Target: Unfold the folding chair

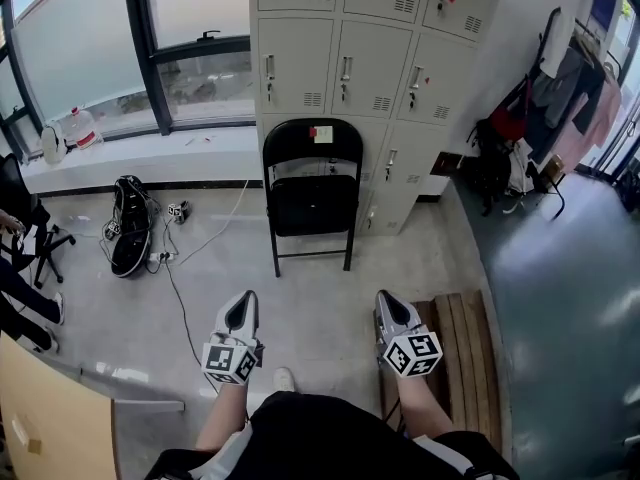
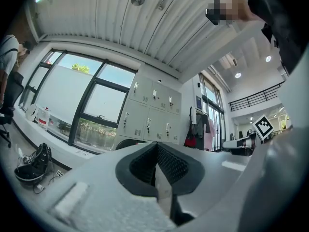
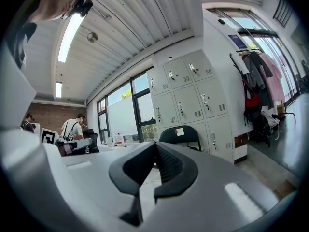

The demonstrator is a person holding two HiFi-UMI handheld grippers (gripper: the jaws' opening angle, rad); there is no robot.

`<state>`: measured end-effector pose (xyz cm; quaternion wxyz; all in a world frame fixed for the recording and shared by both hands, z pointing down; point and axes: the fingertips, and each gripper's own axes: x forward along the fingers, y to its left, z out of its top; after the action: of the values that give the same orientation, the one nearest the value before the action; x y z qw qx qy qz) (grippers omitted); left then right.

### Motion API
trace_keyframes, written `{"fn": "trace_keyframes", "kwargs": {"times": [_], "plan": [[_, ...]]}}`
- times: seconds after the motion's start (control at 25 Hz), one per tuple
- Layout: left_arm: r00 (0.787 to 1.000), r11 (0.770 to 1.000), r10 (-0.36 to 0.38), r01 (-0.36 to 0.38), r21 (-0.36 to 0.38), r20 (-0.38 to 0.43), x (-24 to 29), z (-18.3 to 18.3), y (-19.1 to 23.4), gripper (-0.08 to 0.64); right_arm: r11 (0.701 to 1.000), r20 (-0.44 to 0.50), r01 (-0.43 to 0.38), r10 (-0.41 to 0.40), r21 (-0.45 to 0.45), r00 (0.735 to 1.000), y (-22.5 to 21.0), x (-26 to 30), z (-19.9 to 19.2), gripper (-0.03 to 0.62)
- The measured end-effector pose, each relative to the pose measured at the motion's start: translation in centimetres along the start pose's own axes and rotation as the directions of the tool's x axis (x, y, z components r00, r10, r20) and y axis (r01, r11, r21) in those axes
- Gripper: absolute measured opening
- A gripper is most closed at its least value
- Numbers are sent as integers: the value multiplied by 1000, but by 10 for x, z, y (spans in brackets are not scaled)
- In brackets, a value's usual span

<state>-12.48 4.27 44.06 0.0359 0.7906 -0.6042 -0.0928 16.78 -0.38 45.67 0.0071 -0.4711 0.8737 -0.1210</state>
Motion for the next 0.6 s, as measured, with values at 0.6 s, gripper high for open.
{"fn": "trace_keyframes", "kwargs": {"times": [0.6], "plan": [[994, 996, -88, 86, -31, -71, 77, -3, 109, 0, 999, -53, 6, -4, 42, 999, 35, 148, -1, 3]]}}
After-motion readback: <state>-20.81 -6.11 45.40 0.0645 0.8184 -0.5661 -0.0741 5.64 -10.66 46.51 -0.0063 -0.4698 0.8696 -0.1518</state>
